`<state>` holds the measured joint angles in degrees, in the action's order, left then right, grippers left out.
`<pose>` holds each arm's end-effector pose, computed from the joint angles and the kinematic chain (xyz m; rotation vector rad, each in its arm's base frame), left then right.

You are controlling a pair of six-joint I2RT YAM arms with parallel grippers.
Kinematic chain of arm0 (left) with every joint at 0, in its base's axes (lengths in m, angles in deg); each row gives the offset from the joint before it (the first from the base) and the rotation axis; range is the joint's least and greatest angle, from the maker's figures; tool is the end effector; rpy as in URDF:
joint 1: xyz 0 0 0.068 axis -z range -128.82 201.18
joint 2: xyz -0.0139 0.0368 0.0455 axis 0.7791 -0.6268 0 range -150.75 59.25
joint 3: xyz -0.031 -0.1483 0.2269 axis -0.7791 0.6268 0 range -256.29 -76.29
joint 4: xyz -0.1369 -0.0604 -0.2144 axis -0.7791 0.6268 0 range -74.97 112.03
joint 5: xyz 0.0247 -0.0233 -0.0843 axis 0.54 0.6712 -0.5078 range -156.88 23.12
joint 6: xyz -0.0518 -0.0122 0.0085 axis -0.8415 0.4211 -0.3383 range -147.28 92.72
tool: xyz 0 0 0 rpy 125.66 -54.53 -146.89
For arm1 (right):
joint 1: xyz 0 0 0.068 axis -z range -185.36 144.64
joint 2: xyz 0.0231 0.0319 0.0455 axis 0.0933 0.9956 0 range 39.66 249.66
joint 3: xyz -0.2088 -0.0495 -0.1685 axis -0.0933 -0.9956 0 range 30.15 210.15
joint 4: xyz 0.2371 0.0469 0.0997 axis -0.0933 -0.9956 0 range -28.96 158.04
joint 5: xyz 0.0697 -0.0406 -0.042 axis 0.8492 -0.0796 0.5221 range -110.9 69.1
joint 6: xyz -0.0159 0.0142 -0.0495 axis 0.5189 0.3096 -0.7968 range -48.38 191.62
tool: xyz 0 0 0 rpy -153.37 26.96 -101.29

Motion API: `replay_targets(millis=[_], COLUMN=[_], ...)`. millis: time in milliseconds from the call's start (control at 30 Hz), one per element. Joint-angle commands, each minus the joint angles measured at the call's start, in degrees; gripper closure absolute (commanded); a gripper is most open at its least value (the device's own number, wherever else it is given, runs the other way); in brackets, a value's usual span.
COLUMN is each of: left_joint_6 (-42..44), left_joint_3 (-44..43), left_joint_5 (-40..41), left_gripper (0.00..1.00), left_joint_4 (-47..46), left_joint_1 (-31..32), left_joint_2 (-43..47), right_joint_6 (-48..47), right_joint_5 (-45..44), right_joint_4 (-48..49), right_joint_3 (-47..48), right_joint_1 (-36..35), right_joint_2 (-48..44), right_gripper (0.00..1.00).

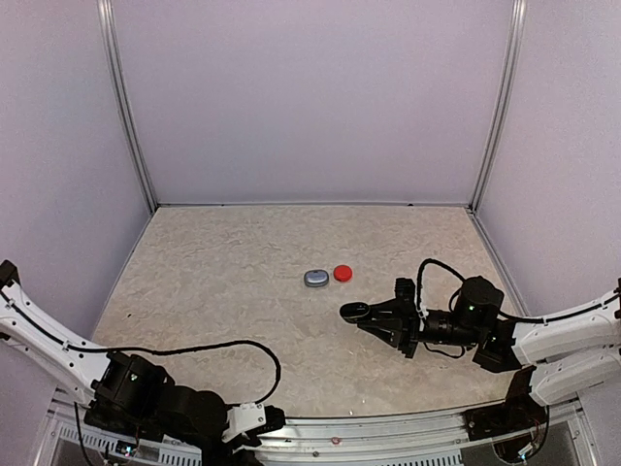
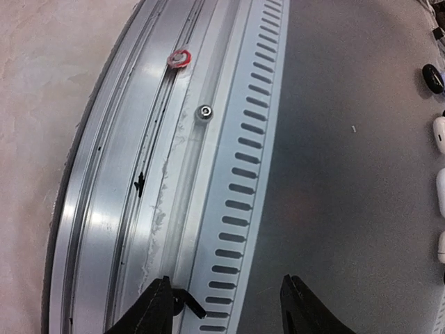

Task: Insert the wireless bluetooth earbuds into the charging case
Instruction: Move the right earbud to the center of the board.

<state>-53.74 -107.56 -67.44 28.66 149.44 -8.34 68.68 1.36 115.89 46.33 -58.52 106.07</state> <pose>-0.0323 -0.2204 0.1769 1.5824 2.1780 -0.8751 0.1236 0.1875 0.2012 -1.0646 1.3269 0.9785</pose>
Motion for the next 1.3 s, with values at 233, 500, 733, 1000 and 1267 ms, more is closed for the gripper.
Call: replay_targets(millis=[233, 500, 733, 1000, 1267], left_joint_6=[-6.04, -5.83, -5.62, -4.00, 4.69], left_joint_3=[-0.65, -0.93, -1.48, -3.29, -6.80], left_joint_5=[6.97, 8.39, 8.75, 10.37, 10.22], left_gripper=[0.49, 0.58, 0.70, 0.82, 0.83], left_joint_4=[6.31, 6.73, 7.28, 7.90, -3.35], left_joint_1=[1.57, 1.85, 1.78, -0.42, -16.71], left_joint_2=[-6.80, -10.16, -13.45, -12.01, -6.85], right_joint_6=[0.14, -0.04, -0.76, -1.18, -1.04], right_joint_5=[0.66, 0.48, -0.20, -0.52, -2.38], right_joint_4=[-0.45, -0.71, -1.76, -1.30, -0.07], right_joint_3=[-0.45, -0.54, -0.58, -0.63, -1.02], right_joint_1=[0.52, 0.48, 0.52, 0.57, 0.70], right_joint_2=[-1.41, -1.60, -2.16, -1.55, -1.29], right_gripper=[1.00, 1.00, 1.00, 1.00, 1.00])
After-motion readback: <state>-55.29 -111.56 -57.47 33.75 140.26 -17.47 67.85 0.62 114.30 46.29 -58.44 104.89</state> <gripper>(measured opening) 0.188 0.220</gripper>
